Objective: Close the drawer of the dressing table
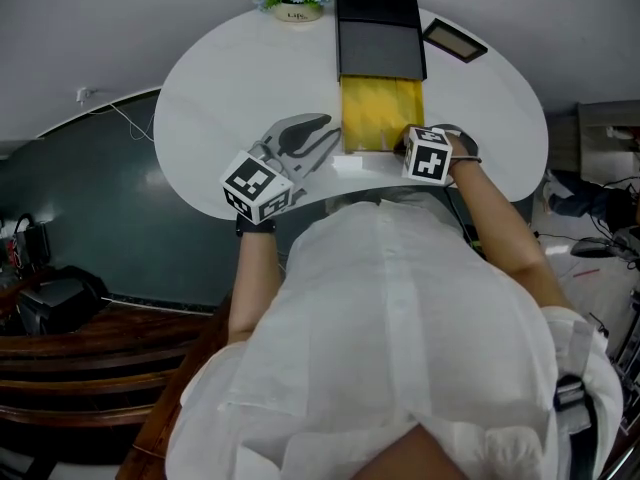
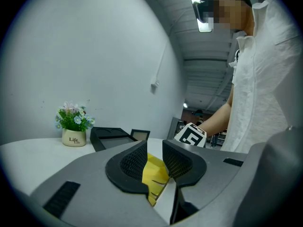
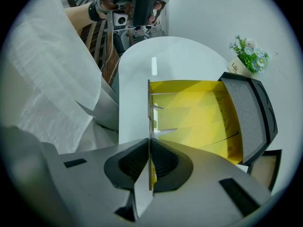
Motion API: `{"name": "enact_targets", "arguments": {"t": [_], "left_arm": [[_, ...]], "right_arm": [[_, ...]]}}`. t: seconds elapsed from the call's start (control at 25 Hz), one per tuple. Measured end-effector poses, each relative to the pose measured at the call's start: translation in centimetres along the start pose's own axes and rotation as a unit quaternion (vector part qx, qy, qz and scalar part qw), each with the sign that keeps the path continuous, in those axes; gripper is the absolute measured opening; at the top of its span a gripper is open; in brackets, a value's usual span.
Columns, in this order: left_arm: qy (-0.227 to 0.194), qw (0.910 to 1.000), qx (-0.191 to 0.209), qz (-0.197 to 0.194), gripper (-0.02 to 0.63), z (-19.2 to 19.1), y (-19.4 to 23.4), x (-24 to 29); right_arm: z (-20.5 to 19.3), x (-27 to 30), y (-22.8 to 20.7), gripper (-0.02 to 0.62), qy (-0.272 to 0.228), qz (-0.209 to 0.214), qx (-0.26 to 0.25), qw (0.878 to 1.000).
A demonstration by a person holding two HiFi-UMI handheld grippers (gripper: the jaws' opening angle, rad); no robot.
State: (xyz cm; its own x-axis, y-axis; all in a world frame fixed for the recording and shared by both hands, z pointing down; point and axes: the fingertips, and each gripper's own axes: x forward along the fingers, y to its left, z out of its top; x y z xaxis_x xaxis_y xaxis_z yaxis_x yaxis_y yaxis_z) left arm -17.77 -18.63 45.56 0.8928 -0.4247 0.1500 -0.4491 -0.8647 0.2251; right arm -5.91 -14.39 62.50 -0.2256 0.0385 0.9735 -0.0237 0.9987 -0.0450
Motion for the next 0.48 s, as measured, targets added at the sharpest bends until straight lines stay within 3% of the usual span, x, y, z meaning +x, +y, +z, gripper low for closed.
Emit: {"name": "enact_targets", "arguments": {"t": [0.48], "left_arm": [[0.000, 1.0000, -0.002, 0.003, 0.107, 0.3, 0.7, 0.1]], "right_arm": [[0.0, -0.1, -1.8, 0.021, 0.001, -0.045, 0.003, 0.999]]}}
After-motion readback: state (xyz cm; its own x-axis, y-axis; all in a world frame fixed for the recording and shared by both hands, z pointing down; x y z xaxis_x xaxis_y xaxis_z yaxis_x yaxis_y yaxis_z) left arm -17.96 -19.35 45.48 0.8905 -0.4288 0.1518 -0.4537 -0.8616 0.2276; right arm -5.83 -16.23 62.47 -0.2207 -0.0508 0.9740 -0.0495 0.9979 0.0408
